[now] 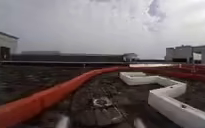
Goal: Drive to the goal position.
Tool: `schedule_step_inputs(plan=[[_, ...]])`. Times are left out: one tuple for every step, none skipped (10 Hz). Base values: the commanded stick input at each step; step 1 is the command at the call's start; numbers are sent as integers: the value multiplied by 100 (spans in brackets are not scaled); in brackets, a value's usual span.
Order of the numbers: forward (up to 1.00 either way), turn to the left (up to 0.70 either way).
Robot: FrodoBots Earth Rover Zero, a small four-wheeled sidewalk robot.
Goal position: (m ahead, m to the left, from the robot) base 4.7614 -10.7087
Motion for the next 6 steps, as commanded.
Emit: schedule_step_inputs(plan=[[70, 0], [70, 0], [70, 0], [70, 0], [70, -9], [70, -28]])
